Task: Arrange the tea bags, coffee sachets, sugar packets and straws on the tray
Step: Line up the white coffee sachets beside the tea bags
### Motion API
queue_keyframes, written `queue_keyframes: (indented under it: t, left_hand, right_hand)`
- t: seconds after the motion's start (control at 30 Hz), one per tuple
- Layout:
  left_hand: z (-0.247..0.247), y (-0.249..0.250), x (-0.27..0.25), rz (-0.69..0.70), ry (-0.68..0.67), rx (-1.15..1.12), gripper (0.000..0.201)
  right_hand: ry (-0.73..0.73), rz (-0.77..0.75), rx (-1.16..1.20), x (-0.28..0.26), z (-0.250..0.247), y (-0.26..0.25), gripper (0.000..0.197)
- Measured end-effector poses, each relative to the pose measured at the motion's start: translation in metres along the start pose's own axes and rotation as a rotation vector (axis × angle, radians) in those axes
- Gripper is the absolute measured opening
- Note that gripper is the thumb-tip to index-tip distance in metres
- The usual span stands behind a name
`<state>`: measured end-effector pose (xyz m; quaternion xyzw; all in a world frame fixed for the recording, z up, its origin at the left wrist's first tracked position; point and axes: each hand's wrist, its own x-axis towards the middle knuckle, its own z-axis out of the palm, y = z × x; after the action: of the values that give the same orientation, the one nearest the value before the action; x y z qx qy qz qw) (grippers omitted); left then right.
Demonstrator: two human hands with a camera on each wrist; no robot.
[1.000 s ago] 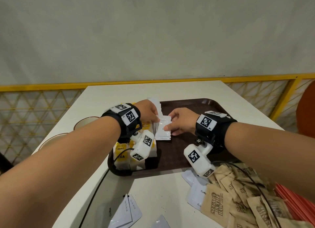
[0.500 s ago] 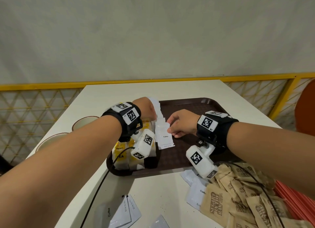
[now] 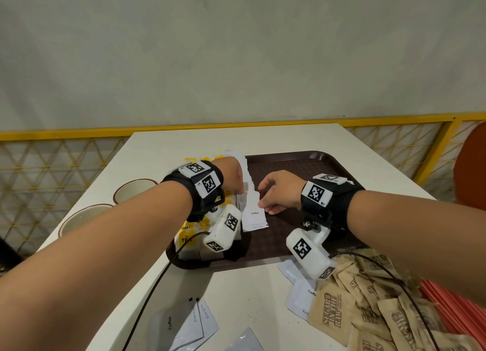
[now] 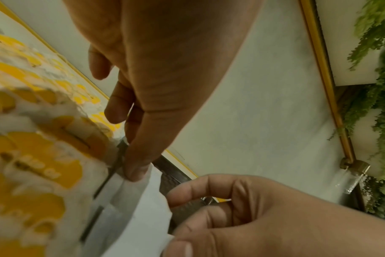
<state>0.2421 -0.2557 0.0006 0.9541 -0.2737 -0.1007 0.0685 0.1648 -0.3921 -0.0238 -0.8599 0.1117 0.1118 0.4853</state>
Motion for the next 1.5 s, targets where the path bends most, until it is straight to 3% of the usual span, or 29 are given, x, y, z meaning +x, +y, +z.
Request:
queue_keyframes:
  t: [0.23,0.47,0.63,0.8,0.9,1.0,1.07,1.17,1.2,1.4,1.5]
  left_hand:
    - [-0.002,-0.003,-0.002,0.001,0.021,-0.032,0.017]
    - [-0.016,-0.023,-0.020,-0.024,0.256,-0.406,0.013]
    - [-0.011,-0.035,-0.032,-0.059,0.269,-0.537,0.021]
    - [-0.002,-0.035,-0.033,-0.089,0.252,-0.503,0.028]
    - [0.000,-0.034,-0.032,-0.077,0.238,-0.454,0.026]
    - [-0.003,-0.032,-0.026,-0.045,0.213,-0.385,0.023]
    - [-0.004,-0.030,-0.020,-0.036,0.202,-0.332,0.022]
    - [-0.005,-0.027,-0.008,-0.036,0.184,-0.225,0.020]
    - [-0.006,-0.027,-0.003,-0.036,0.171,-0.186,0.019]
    - [-0.004,-0.020,0.016,-0.002,0.068,-0.081,0.016]
    - [-0.002,-0.019,0.021,0.001,0.052,-0.066,0.018]
  right_hand:
    - [0.053,-0.006,0.050,-0.003,0.005,-0.002,0.031]
    - [0.100,-0.009,0.118,-0.010,0.005,0.000,0.041]
    - [0.093,0.018,0.139,-0.024,0.018,0.005,0.050]
    - [0.013,-0.004,0.087,-0.013,0.040,0.010,0.070]
    - [0.058,-0.009,0.091,-0.026,0.040,-0.005,0.053]
    - [0.083,0.063,0.124,-0.029,0.035,-0.008,0.050]
    - [0.108,0.034,0.135,-0.024,0.037,-0.010,0.049]
    - [0.078,-0.007,0.091,0.012,0.039,0.012,0.076]
    - [0.064,-0.009,0.088,0.018,0.039,0.016,0.077]
    - [0.103,0.006,0.060,-0.001,0.039,0.001,0.064]
    - [0.092,-0.007,0.050,-0.002,0.038,0.002,0.047]
